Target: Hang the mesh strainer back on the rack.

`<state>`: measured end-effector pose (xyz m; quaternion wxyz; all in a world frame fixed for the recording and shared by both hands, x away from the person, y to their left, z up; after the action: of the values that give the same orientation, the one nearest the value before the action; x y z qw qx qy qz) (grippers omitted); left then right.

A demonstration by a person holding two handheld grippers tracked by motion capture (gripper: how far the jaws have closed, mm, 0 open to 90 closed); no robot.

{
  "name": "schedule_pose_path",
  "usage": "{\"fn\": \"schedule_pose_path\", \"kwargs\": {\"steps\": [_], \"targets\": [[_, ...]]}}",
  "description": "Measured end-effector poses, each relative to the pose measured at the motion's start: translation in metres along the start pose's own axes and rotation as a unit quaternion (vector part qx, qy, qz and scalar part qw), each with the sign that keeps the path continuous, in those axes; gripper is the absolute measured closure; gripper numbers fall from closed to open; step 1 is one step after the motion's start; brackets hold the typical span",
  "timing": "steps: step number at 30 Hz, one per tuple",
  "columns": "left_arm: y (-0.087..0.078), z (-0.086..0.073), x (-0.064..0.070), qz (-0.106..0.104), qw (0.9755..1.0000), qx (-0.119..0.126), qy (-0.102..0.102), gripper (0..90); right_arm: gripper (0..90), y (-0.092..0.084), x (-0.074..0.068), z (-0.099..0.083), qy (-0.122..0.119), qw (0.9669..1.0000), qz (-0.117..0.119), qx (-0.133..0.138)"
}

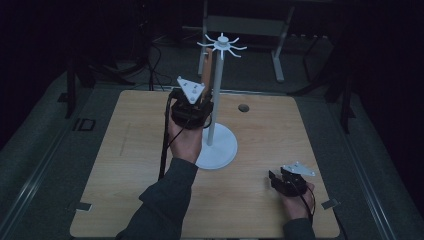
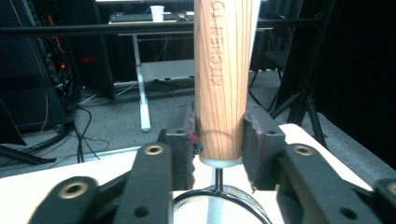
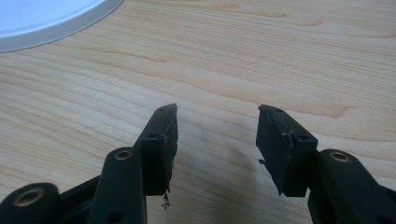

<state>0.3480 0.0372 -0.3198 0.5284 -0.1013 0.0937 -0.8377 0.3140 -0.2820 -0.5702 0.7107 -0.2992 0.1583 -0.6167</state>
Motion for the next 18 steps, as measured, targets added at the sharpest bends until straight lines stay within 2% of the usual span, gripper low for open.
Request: {"fn": "schedule_pose_path", "kwargs": {"steps": [1,2,8,18], "targets": [[-0.0006,0.0,-0.0005,0.008,1.0,0.0,0.002,61.2,48.0,0.0001,0.0,-0.0001,0.0,1.0,0.0,0.0],[-0.001,-0.0001,-0.0008,0.01,1.0,-0.001,0.002,57.6,48.0,0.0001,-0.0002,0.0,0.0,1.0,0.0,0.0],[-0.0045,-0.0012,0.0001,0.008,0.9999,0.001,0.011,51.9,47.9,0.0002,-0.0007,-0.0002,0.0,1.0,0.0,-0.001],[-0.0042,-0.0025,0.005,-0.005,0.9997,-0.008,0.024,53.4,47.8,0.0002,-0.0002,-0.0004,0.0,1.0,-0.001,-0.002]]}}
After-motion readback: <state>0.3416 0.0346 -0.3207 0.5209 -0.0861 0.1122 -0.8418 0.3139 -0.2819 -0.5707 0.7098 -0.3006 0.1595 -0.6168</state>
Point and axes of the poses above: each handheld gripper's, and its own axes: y roughly forward along the jaws, z roughly out of its top, x roughly to its right, the point moved 2 cm from there along y, roughly forward along the jaws, and after that the axes turned 10 degrees about -z, right-handed, at the moved point
